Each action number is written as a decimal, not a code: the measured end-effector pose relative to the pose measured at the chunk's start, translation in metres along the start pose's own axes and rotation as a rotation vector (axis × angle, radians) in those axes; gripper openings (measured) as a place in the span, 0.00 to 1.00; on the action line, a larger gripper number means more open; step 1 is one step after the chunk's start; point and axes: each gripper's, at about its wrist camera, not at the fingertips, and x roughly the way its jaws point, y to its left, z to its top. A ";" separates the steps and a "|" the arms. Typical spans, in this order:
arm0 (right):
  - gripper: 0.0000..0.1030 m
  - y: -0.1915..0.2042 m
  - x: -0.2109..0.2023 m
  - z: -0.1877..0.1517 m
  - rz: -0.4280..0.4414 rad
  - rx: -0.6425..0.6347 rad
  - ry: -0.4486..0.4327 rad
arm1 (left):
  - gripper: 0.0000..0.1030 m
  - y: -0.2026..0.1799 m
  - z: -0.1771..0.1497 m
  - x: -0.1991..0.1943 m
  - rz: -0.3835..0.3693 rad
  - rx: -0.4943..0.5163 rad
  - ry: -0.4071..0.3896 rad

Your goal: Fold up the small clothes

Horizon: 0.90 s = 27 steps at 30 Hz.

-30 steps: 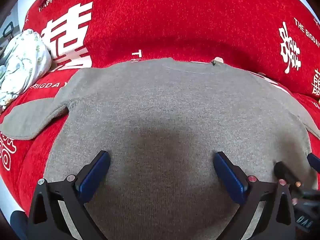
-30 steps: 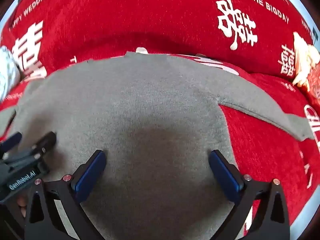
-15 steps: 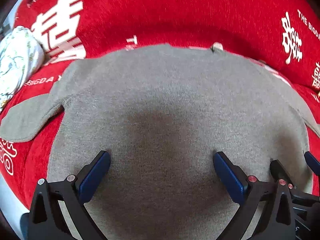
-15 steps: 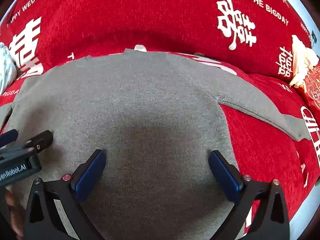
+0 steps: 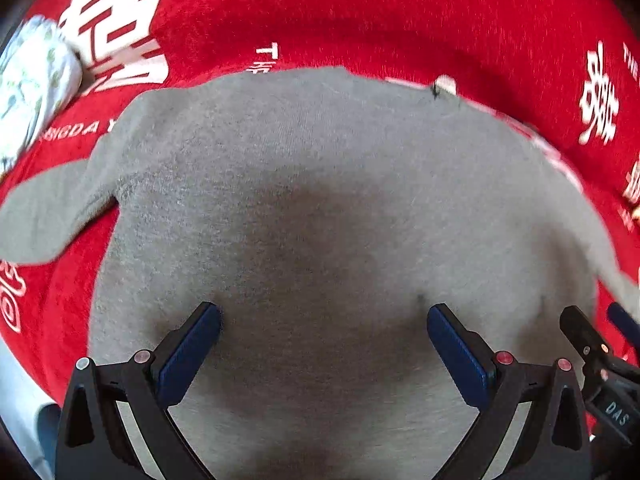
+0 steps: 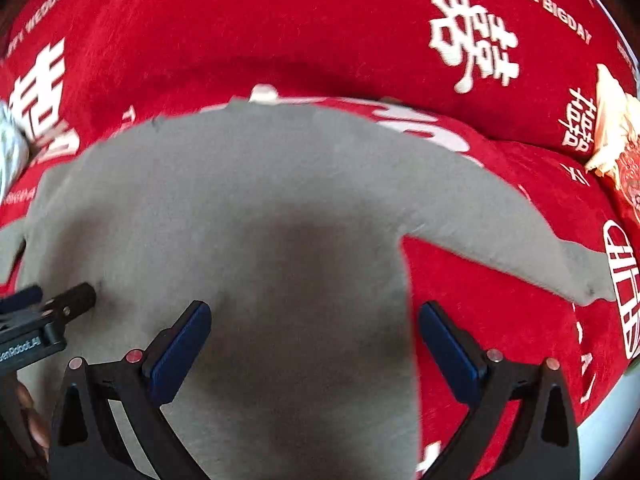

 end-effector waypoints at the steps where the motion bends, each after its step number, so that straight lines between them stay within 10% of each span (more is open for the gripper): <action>1: 1.00 -0.003 -0.002 0.004 -0.006 0.002 0.011 | 1.00 -0.001 0.000 0.001 0.002 -0.010 0.009; 27: 1.00 -0.052 -0.010 0.027 -0.010 0.042 -0.087 | 1.00 -0.064 0.020 -0.004 0.071 0.080 -0.025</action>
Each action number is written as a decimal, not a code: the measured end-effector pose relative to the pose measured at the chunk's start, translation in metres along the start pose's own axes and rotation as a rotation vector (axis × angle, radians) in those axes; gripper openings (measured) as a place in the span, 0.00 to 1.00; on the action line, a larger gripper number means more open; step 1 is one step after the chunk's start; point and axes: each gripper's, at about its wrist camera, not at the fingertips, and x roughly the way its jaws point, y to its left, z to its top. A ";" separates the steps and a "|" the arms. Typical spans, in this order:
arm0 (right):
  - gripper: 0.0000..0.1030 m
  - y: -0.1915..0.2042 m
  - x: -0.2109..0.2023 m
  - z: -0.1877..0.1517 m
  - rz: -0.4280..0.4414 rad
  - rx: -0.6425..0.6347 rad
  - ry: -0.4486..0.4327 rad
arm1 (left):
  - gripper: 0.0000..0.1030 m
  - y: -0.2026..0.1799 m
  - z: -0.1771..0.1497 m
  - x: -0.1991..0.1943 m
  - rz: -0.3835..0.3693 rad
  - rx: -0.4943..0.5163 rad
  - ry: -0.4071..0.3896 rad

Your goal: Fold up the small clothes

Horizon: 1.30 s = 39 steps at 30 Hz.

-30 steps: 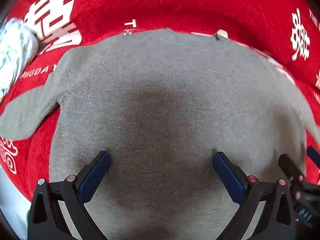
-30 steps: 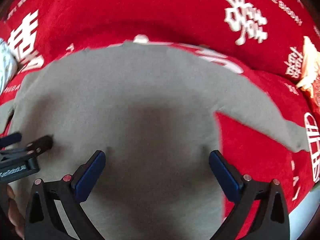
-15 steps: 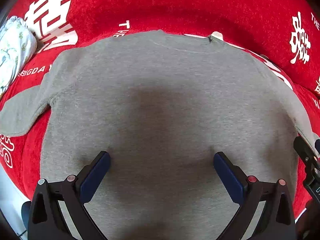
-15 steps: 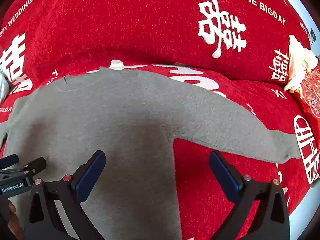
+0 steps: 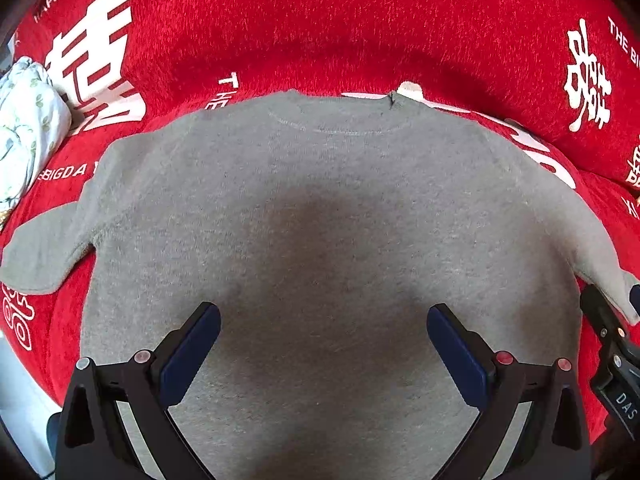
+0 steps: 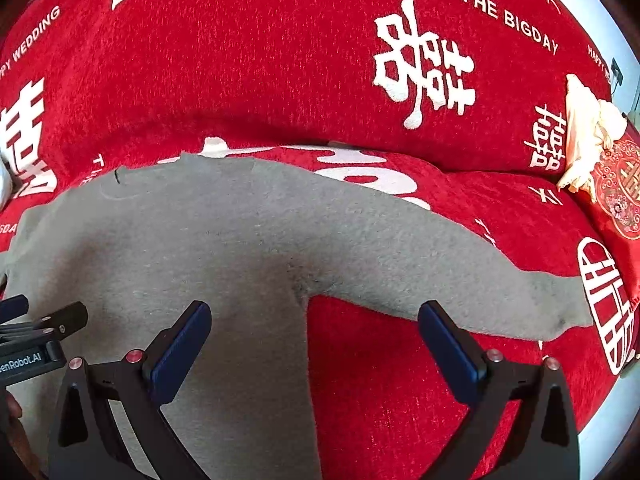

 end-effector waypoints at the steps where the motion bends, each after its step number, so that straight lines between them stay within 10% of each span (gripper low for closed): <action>1: 1.00 -0.001 0.000 0.000 0.003 0.003 -0.002 | 1.00 -0.001 0.000 0.000 0.003 0.001 -0.001; 17: 1.00 -0.020 -0.008 -0.003 -0.020 0.014 -0.031 | 1.00 -0.033 0.007 -0.014 0.031 0.066 -0.043; 39: 1.00 -0.141 0.001 -0.023 -0.111 0.206 0.007 | 1.00 -0.136 0.003 -0.019 0.000 0.210 -0.058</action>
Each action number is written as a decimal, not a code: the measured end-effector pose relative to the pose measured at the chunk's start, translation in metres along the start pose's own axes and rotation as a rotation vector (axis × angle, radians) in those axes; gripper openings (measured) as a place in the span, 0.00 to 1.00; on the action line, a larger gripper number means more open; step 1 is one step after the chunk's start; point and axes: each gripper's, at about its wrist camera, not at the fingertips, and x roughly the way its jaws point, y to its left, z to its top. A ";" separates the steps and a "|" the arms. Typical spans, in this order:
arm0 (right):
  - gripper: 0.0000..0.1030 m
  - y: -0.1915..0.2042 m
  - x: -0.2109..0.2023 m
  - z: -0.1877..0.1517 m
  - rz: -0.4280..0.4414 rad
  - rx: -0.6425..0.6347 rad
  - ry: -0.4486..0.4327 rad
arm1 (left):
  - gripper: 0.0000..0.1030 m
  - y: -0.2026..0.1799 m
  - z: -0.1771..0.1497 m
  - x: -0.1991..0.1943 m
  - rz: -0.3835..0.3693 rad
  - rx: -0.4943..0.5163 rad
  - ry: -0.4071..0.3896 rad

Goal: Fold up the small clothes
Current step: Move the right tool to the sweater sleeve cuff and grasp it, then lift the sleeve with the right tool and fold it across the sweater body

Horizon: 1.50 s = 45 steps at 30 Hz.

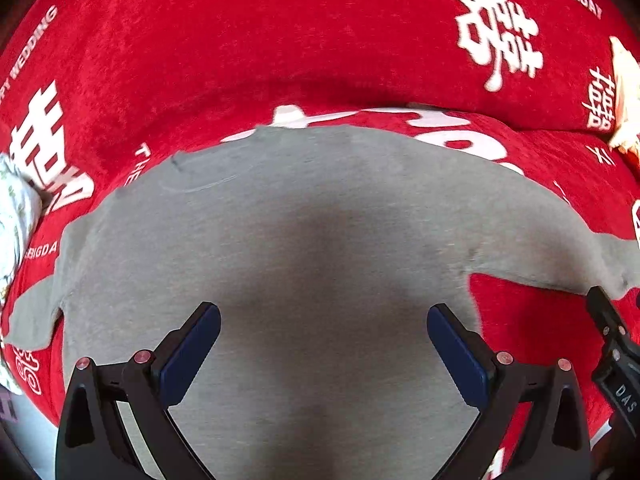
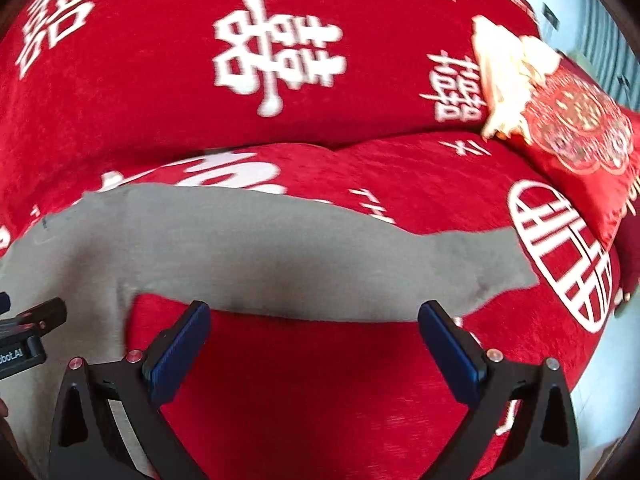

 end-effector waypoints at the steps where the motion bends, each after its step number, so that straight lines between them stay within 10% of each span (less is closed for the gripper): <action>1: 1.00 -0.007 0.003 0.000 -0.003 0.013 0.005 | 1.00 -0.006 0.001 0.000 0.000 0.010 -0.004; 11: 1.00 -0.092 0.024 -0.007 -0.040 0.184 0.037 | 1.00 -0.050 0.015 0.001 -0.015 0.059 -0.004; 26: 0.76 -0.178 0.085 0.001 0.180 0.538 0.019 | 1.00 -0.078 0.035 0.035 0.011 0.072 0.026; 29: 0.54 -0.186 0.097 0.009 0.189 0.547 0.007 | 1.00 -0.077 0.042 0.046 0.012 0.048 0.041; 32: 0.09 -0.195 0.111 0.012 0.196 0.549 0.042 | 1.00 -0.078 0.048 0.055 0.016 0.038 0.051; 45: 0.06 -0.194 0.059 0.018 0.180 0.527 -0.071 | 1.00 -0.059 0.044 0.047 -0.094 0.039 0.055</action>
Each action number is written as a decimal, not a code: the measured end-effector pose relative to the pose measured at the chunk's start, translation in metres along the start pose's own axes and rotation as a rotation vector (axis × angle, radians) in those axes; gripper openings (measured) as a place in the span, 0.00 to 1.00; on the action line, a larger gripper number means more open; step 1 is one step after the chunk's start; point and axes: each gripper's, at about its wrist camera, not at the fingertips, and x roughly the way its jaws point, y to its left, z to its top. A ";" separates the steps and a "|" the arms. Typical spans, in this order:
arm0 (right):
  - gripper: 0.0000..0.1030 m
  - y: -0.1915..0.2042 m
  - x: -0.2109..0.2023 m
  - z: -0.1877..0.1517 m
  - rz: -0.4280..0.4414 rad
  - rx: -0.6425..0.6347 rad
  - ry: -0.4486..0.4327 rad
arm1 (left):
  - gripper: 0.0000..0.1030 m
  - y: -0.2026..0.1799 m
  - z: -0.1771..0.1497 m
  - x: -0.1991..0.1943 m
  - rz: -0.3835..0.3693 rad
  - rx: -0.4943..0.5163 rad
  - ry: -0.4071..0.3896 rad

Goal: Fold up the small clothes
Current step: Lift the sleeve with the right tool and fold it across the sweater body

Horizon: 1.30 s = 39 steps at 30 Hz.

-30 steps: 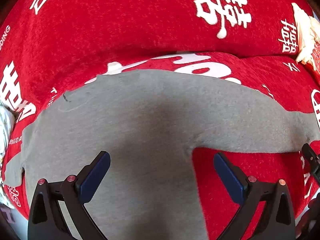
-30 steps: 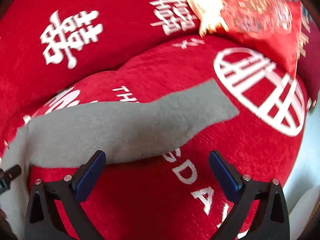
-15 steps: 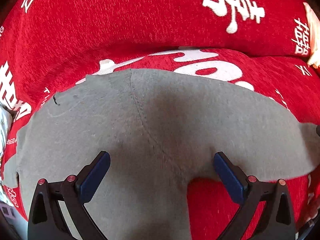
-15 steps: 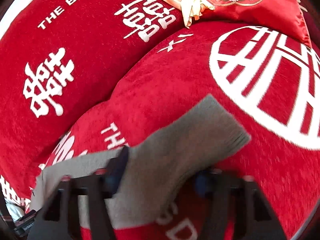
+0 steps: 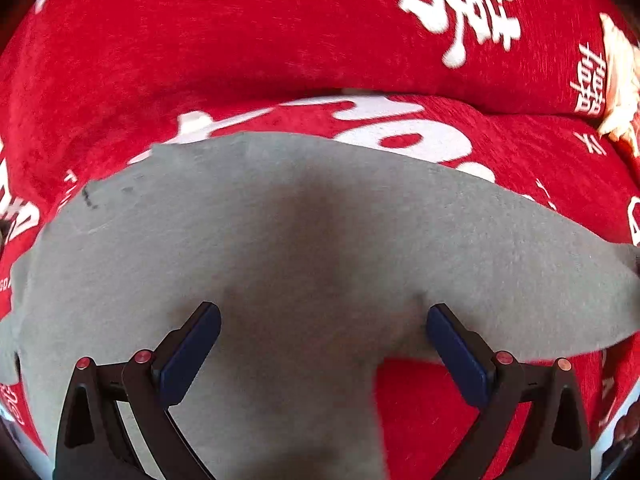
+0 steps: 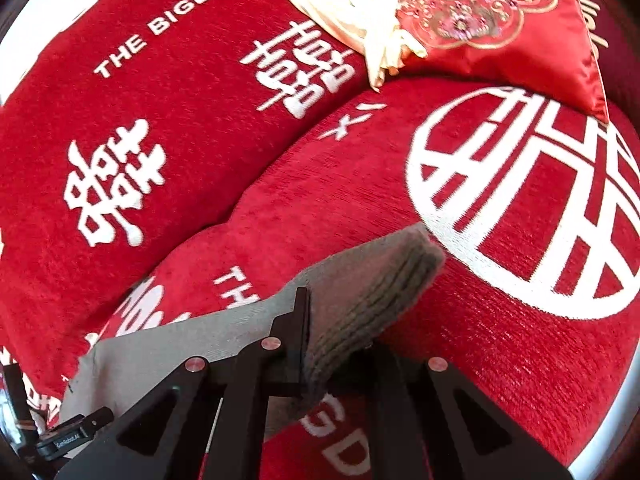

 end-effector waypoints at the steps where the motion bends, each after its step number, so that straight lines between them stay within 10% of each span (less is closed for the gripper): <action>1: 0.06 0.005 -0.003 0.000 0.002 -0.008 -0.001 | 1.00 0.007 -0.004 -0.004 -0.003 -0.007 -0.008; 24: 0.06 0.143 -0.046 -0.043 -0.084 -0.214 0.005 | 1.00 0.161 -0.095 -0.060 -0.107 -0.145 -0.106; 39: 0.06 0.235 -0.054 -0.098 -0.072 -0.260 -0.006 | 1.00 0.234 -0.137 -0.046 -0.038 -0.208 -0.068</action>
